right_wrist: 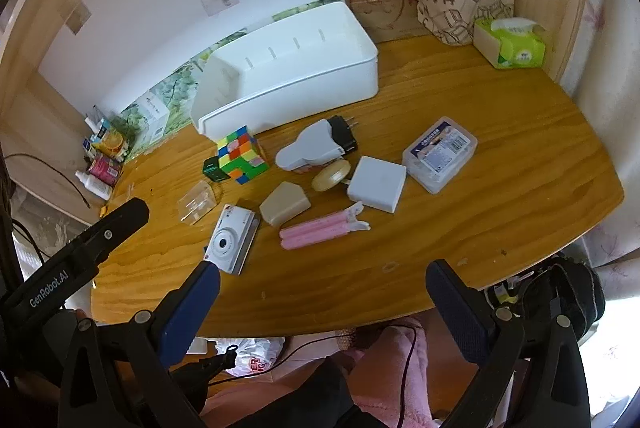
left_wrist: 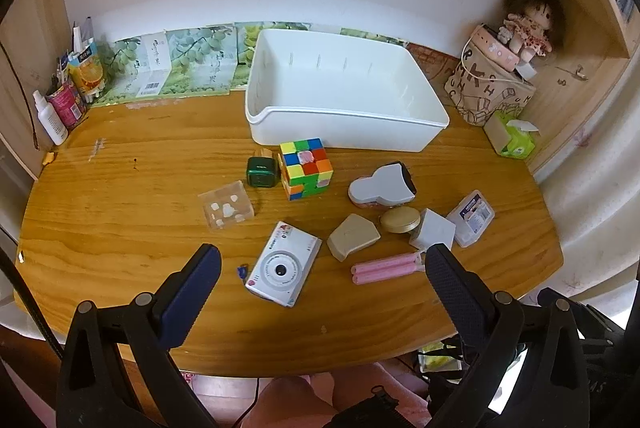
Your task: Organize rigid objects
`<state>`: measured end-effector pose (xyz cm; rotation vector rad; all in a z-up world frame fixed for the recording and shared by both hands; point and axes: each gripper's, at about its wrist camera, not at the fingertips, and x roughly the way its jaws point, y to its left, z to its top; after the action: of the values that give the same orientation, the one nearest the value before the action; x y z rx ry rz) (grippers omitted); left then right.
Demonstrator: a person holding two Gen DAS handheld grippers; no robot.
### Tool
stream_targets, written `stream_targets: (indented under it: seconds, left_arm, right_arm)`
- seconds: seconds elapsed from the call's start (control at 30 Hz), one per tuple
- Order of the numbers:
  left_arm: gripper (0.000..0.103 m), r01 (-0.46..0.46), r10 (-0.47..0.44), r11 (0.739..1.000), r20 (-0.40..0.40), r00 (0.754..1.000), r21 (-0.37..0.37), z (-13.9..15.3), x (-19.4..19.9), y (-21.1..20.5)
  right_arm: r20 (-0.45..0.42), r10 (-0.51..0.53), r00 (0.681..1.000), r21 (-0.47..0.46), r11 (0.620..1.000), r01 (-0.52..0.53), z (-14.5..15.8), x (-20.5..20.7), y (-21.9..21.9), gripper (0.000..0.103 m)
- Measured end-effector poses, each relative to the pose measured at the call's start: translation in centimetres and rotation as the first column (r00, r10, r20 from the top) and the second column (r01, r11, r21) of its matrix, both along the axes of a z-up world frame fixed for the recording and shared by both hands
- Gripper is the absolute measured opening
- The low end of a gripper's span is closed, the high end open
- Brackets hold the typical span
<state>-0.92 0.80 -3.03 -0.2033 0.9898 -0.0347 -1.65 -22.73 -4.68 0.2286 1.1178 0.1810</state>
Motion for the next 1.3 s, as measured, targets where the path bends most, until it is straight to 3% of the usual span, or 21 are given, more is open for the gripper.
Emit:
stream_targets:
  seconds: [0.23,0.47,0.83,1.1,1.3]
  left_arm:
    - [0.102,-0.048,0.048,0.999,-0.032,0.998,0.02,-0.1,1.7,-2.2]
    - [0.102,-0.082,0.084,0.996,-0.091,0.992,0.017,-1.2,3.8,-5.4]
    - [0.102,-0.047,0.058,0.998,-0.237,0.97,0.051,-4.6,8.0,-11.2]
    - [0.102,0.077,-0.045,0.995,-0.379,0.924,0.07,-7.9,10.7,-14.6]
    - [0.102,0.164,-0.112,0.984,-0.484,0.868,0.067,-11.1,11.9,-16.6]
  right_arm:
    - [-0.075,-0.007,0.997,0.063,0.998,0.012,-1.6,3.9,-3.5,0.098]
    - [-0.168,0.018,0.986,0.07,0.998,-0.007,-3.6,8.5,-7.1,0.098]
    - [-0.327,0.083,0.941,0.109,0.993,-0.05,-7.6,15.1,-10.8,0.098]
    - [-0.462,0.062,0.885,0.174,0.984,0.022,-10.9,19.0,-12.3,0.098]
    - [-0.538,0.051,0.841,0.173,0.984,0.051,-13.1,20.6,-12.0,0.093]
